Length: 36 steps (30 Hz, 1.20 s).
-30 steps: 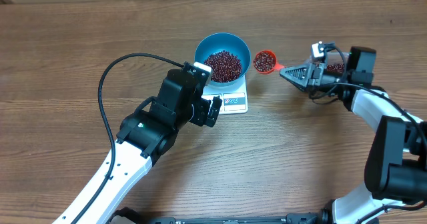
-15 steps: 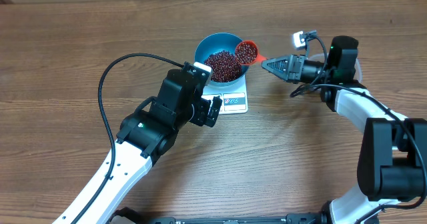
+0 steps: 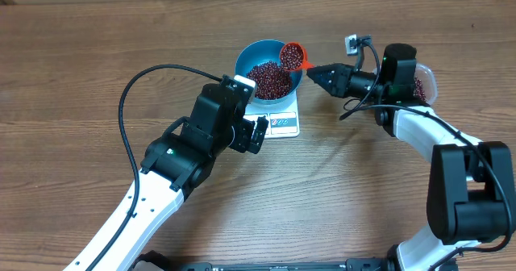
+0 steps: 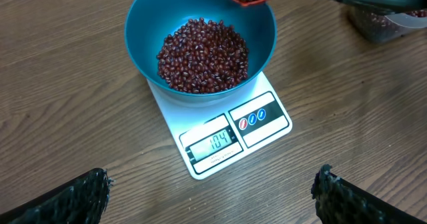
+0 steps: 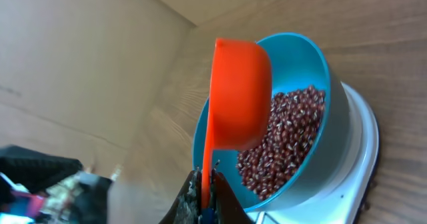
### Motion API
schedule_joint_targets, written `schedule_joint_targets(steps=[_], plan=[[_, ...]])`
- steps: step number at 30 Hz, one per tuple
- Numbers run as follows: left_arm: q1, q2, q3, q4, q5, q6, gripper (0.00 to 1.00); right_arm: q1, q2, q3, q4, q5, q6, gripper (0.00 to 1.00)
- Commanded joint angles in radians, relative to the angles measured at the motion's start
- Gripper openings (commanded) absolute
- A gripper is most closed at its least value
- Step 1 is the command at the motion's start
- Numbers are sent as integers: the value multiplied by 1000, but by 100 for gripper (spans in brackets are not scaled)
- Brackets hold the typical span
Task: Scoop item into bowl and weigh 150g on scale
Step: 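Tilt the red scoop to pour beans into the teal bowl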
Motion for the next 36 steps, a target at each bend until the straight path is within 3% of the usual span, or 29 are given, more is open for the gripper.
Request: schedule_joint_targets(steps=[1, 20, 36], plan=[[0, 4, -1, 3, 12, 12, 100, 20, 13, -2, 11, 14, -158, 4], [0, 4, -1, 3, 12, 12, 100, 45, 13, -2, 11, 38, -500, 4], [0, 4, -1, 3, 12, 12, 100, 45, 13, -2, 60, 40, -577, 4]])
